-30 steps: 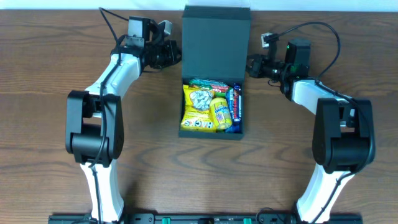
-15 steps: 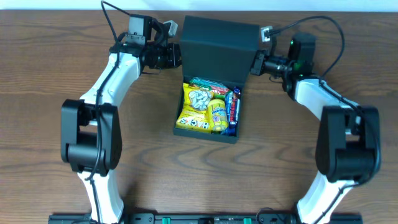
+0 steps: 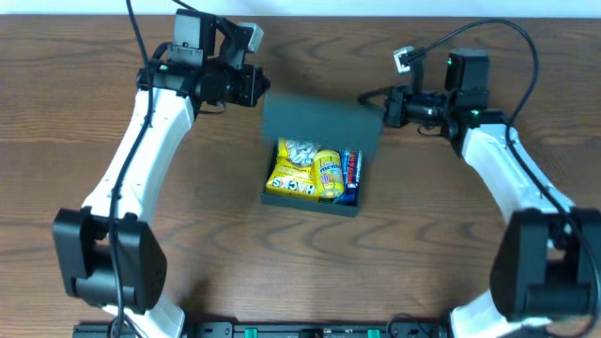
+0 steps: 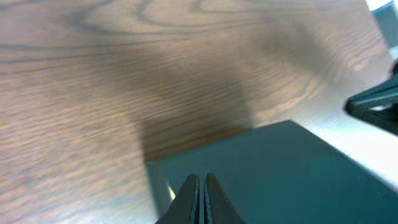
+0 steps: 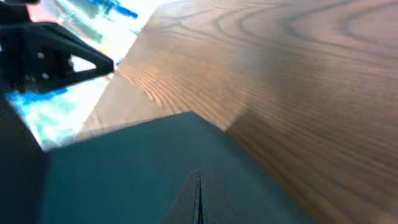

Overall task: Pack container
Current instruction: 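Push the lid forward with both grippers to fold it shut, then press the closed lid's sides with both grippers to seat it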

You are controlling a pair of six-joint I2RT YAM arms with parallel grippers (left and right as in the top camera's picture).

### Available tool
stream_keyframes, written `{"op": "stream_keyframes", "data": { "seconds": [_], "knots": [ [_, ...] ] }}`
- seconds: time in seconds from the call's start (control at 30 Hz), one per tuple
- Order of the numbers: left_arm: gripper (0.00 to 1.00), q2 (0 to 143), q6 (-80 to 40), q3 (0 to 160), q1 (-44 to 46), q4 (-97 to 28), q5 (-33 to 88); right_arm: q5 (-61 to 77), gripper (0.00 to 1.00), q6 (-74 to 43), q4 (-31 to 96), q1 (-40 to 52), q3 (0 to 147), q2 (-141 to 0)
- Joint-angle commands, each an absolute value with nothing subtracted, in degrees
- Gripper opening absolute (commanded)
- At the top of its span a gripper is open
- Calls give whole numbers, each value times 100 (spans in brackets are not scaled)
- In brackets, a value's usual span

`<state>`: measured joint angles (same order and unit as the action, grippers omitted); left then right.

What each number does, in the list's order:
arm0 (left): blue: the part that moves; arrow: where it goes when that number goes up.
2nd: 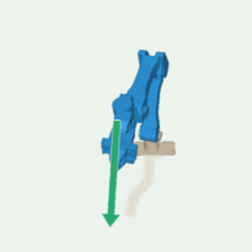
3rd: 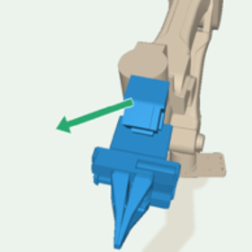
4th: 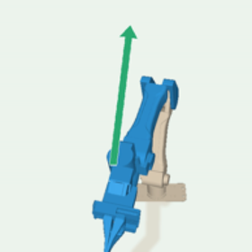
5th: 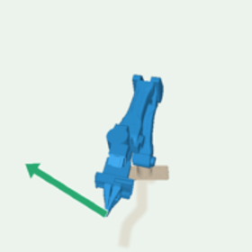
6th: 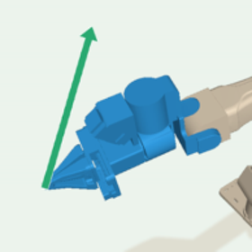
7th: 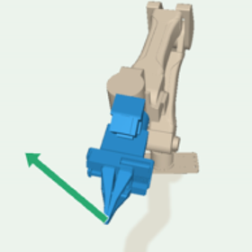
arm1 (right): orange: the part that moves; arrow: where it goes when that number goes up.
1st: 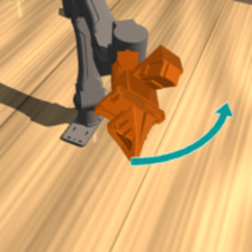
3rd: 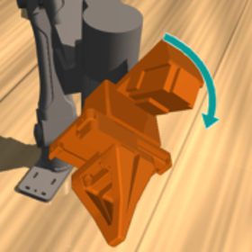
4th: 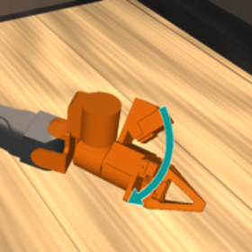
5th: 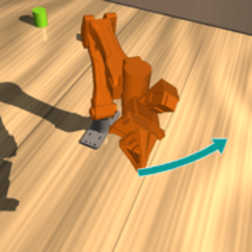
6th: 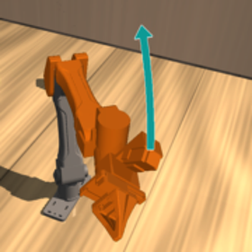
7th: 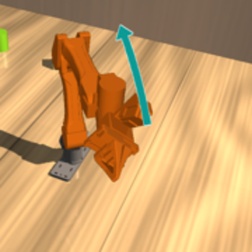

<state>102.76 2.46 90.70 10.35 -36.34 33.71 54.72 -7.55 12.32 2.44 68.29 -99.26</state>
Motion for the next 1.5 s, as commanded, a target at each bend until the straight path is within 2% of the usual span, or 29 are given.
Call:
{"op": "stream_keyframes", "data": {
  "seconds": [0.0, 0.23, 0.37, 0.57, 0.73, 0.93, 1.17, 1.47],
  "knots": [
    [6, 9942, 626, 9214, 1050, -3791, 3087, 4956, 1, -187, 1586, 307, 6869, -9413],
    [6, 9489, 838, 9207, 1052, -4626, 2720, 3745, 2, -156, 2893, 309, 6866, -8438],
    [6, 9470, 1076, 9089, 1070, -5194, 2698, 3647, 2, 143, 3865, 307, 6866, -8167],
    [6, 9467, 1070, 8285, 1068, -5063, 2751, 3319, 2, 137, 4700, 381, 6528, -8123],
    [6, 9467, 860, 7478, 1048, -4672, 3011, 3127, 2, -491, 4016, 471, 5522, -8123],
    [6, 9365, 580, 6785, 1048, -4362, 3142, 3006, 2, -1378, 2272, 563, 4405, -8143],
    [6, 9351, 78, 6344, 1052, -4204, 3267, 2976, 1, -1678, 1253, 1050, 4324, -8571],
    [6, 9351, -174, 5981, 1052, -4086, 3288, 2998, 1, -1929, 550, 1085, 4364, -9043]
  ]
}}
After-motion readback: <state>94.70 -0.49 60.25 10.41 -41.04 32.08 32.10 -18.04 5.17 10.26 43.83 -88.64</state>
